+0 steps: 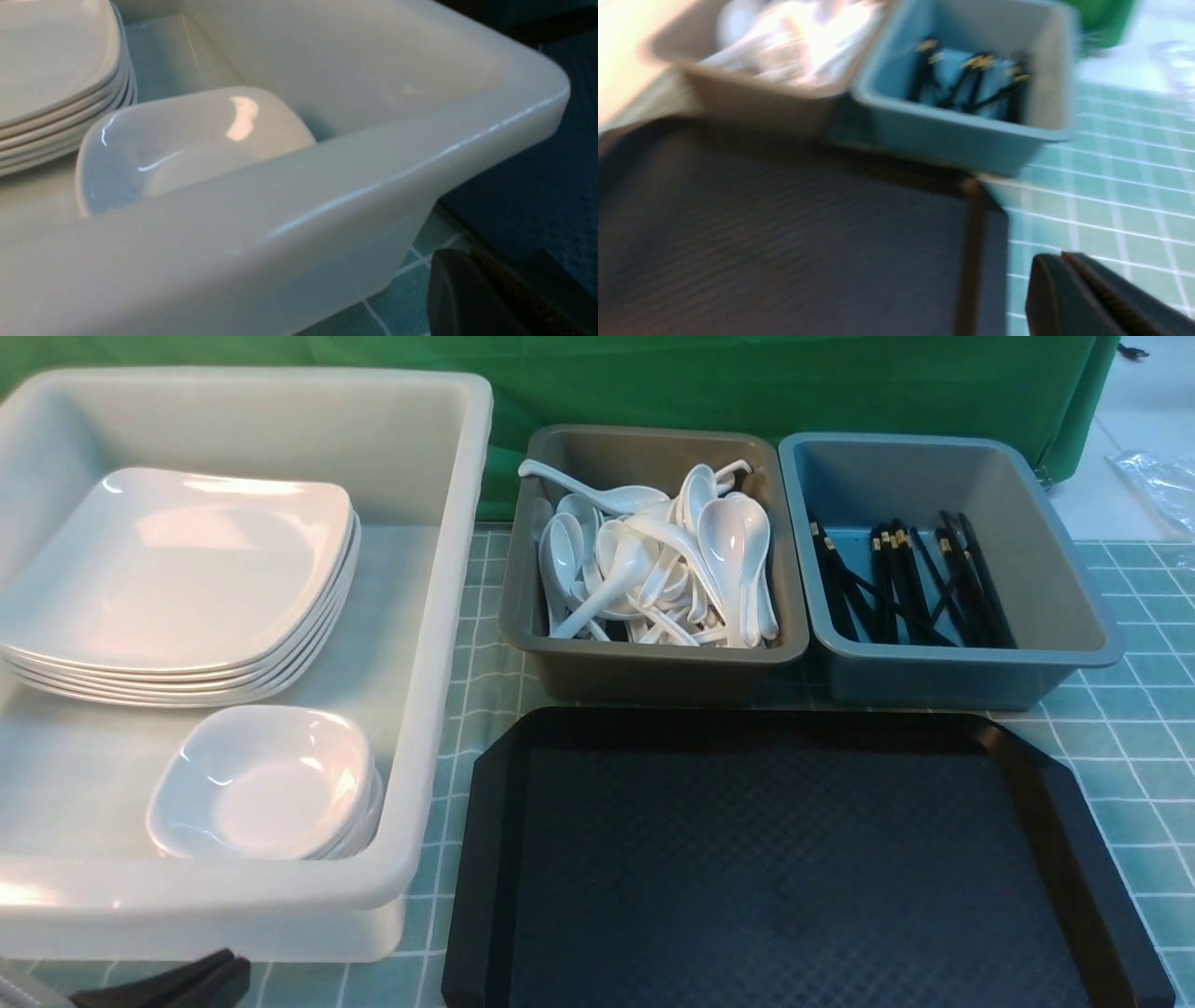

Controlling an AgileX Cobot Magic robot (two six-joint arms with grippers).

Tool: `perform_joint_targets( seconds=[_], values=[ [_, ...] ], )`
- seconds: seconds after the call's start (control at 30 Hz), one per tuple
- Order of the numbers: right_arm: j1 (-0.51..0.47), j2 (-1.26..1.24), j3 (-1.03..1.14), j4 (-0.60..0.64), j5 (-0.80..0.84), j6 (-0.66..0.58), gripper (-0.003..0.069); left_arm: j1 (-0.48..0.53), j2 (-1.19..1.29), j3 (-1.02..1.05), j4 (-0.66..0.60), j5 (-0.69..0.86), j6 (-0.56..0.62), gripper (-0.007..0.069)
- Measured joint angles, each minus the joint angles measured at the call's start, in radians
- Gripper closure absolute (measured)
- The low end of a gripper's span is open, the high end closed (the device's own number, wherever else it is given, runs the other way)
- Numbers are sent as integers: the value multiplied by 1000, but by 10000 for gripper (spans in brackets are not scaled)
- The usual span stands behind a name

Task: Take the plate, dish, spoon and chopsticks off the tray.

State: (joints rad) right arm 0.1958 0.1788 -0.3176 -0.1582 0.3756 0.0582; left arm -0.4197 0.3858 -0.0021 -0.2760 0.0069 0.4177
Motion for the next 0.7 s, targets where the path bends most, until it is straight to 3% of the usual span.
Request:
perform_joint_targets(
  seconds=[0.2,0.7],
  values=[
    [-86,-169,297,33,-136,10,643,0,0,8,3,7,0,610],
    [-102,-177,323,45,-144,-22,640,0,0,8,8,7,2,608]
  ],
)
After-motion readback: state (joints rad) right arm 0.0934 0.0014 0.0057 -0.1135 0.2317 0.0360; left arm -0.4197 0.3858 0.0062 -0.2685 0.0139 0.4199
